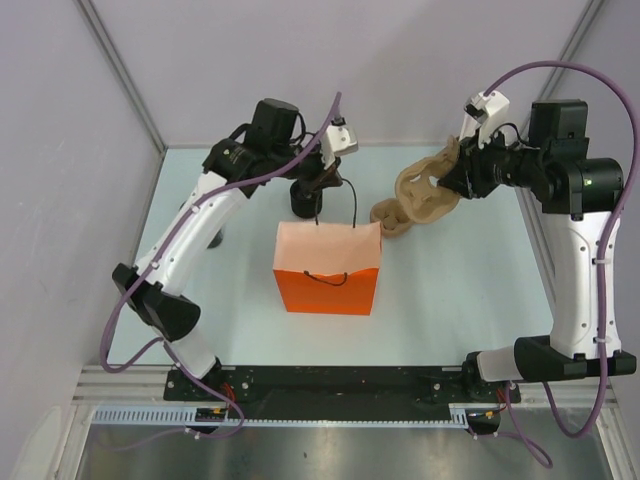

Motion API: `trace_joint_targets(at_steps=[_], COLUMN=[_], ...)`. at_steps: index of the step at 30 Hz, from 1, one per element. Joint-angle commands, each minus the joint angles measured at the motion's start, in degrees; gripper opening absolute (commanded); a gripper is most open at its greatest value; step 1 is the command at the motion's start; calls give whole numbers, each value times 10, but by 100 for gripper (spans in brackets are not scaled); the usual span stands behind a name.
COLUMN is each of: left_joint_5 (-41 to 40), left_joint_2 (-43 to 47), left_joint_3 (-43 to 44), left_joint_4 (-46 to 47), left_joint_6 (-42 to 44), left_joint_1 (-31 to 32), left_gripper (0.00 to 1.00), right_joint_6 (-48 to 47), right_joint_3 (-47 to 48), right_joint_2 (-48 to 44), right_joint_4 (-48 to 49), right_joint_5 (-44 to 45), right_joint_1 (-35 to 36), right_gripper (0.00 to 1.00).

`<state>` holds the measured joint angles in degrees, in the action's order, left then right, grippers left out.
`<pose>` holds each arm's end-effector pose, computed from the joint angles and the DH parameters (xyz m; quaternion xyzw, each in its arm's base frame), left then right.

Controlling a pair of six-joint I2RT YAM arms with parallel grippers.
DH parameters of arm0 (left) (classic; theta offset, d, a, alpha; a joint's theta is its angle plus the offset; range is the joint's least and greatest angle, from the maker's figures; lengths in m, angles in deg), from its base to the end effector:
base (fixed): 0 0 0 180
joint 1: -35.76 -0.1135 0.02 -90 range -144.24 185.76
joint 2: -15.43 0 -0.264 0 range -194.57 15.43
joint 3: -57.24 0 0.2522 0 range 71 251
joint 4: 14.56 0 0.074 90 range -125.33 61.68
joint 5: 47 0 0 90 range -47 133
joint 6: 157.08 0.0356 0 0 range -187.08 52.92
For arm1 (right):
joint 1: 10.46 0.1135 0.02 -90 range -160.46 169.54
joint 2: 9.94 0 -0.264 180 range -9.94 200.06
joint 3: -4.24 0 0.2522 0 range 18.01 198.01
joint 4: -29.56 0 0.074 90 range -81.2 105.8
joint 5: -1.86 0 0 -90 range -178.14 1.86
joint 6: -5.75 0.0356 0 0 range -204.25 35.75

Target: Pack the takeout coffee

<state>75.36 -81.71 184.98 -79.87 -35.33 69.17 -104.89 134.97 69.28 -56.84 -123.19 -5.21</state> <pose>0.2862 -0.2116 0.4446 0.5671 0.6473 -0.2533 0.4420 0.2094 0.0398 0.5112 -0.3251 0.7927 0.2055 0.4729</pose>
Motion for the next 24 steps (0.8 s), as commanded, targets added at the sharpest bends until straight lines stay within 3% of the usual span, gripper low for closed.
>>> trace_joint_targets(at_steps=[1, 5, 10, 15, 24], left_joint_5=[-100, -210, -271, -360, -435], left_joint_2=[3, -3, -20, 3, 47], left_joint_3=[25, 49, 113, 83, 8], left_joint_4=[-2, 8, -17, 4, 21], left_joint_6=[-28, -105, -179, -198, -266], left_joint_1=[33, 61, 64, 92, 123], left_gripper=[0, 0, 0, 0, 0], right_joint_6=[-1, 0, 3, 10, 16], right_joint_3=[5, 27, 44, 55, 77], right_joint_2=[-21, -16, -8, 2, 23], right_joint_4=[7, 7, 6, 7, 7], right_joint_5=[-15, -18, -33, -45, -19], right_joint_1=[5, 5, 8, 23, 83], right_gripper=[28, 29, 28, 28, 29])
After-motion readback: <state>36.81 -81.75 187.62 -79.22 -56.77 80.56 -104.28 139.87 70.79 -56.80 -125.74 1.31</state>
